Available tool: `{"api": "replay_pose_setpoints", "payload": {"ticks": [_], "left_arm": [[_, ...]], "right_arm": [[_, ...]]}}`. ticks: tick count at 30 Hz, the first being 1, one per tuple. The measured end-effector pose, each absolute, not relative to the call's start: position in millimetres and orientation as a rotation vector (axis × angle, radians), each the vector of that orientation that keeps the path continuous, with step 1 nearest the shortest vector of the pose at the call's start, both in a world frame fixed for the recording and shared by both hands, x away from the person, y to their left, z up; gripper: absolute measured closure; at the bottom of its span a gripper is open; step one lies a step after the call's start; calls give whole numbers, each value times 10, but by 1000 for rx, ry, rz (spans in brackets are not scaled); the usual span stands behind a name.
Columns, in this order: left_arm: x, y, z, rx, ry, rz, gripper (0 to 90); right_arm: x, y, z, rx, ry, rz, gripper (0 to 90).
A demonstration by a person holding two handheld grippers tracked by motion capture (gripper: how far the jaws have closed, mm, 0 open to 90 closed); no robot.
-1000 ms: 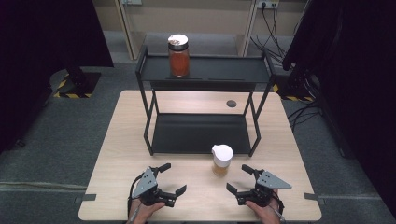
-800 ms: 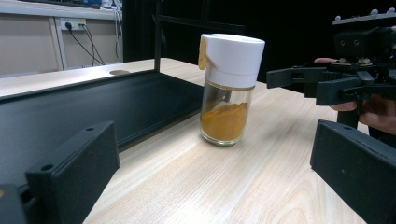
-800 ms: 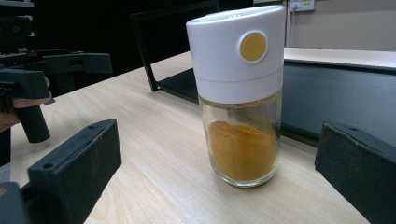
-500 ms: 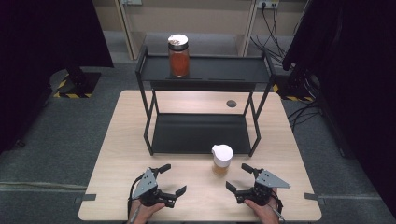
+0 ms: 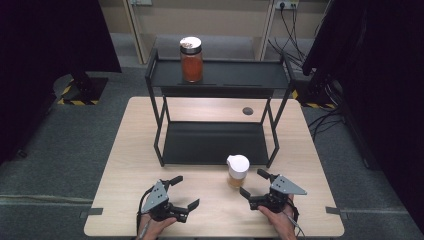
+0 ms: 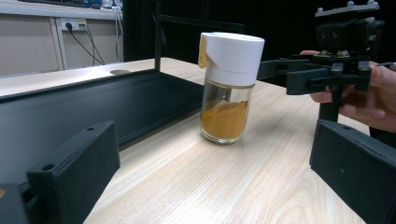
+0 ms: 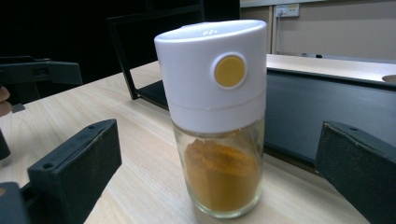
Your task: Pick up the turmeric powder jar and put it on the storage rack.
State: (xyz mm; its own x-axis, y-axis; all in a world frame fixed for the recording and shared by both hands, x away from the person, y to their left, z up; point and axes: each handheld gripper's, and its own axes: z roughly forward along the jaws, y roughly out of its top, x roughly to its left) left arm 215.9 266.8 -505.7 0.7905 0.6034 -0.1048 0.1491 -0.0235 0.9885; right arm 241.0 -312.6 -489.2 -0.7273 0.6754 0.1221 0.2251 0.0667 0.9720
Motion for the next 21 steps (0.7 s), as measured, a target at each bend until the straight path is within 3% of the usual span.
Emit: {"api": "replay_pose_setpoints", "payload": {"ticks": [10, 21], "left_arm": [[2151, 2673, -5070, 1577, 626, 402, 9], [2130, 2683, -5081, 1573, 640, 406, 11]], "right_arm": [[2554, -2964, -4871, 875, 2002, 1673, 18], [2685, -2812, -4855, 832, 2018, 1624, 117]]}}
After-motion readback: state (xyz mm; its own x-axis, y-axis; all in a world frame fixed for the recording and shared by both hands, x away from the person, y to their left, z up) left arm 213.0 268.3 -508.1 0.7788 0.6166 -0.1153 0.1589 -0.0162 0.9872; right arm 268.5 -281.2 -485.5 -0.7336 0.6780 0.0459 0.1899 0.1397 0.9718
